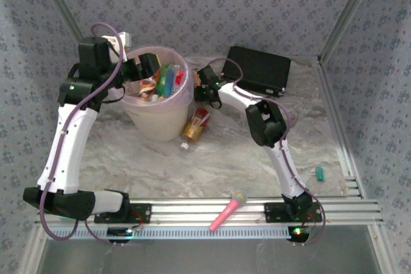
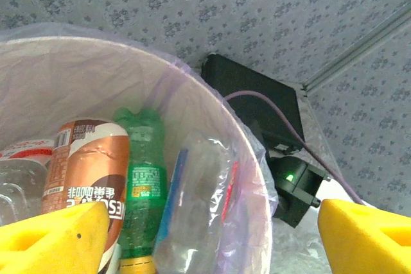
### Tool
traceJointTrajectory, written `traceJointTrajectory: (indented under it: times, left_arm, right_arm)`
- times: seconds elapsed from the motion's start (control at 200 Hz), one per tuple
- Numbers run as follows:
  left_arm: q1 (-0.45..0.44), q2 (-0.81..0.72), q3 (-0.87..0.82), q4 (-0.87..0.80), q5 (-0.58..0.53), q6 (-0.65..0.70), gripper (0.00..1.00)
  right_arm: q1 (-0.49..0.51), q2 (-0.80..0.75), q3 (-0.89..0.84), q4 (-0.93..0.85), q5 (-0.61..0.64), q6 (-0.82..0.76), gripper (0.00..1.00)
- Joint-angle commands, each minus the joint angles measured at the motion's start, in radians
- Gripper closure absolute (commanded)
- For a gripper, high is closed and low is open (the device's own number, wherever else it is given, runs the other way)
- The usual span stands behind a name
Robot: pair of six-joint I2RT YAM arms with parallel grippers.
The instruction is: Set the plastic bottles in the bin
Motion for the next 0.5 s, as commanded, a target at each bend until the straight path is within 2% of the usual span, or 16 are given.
traceJointTrajectory:
  times: [0.0,0.13,0.28,0.495]
  left_arm:
    - [0.006,-0.041,-0.044,0.105,0.055,-0.054,0.15]
    - [0.004,-0.040,-0.087,0.197,0.122,-0.138,0.14]
    - [-0.003,-0.048,-0.134,0.291,0.143,-0.242,0.12]
    - [-0.056,-0.079,-0.180,0.395,0.136,-0.345,0.02]
  right_arm:
    - [-0.009,-0.046,-0.047,0.009,0.022,-0.010,0.58]
    - [-0.016,-0.109,-0.097,0.027,0.032,-0.036,0.61]
    - [-0.030,-0.219,-0.203,0.071,0.026,-0.049,0.66]
    - [-0.072,-0.465,-0.393,0.119,-0.073,-0.060,0.71]
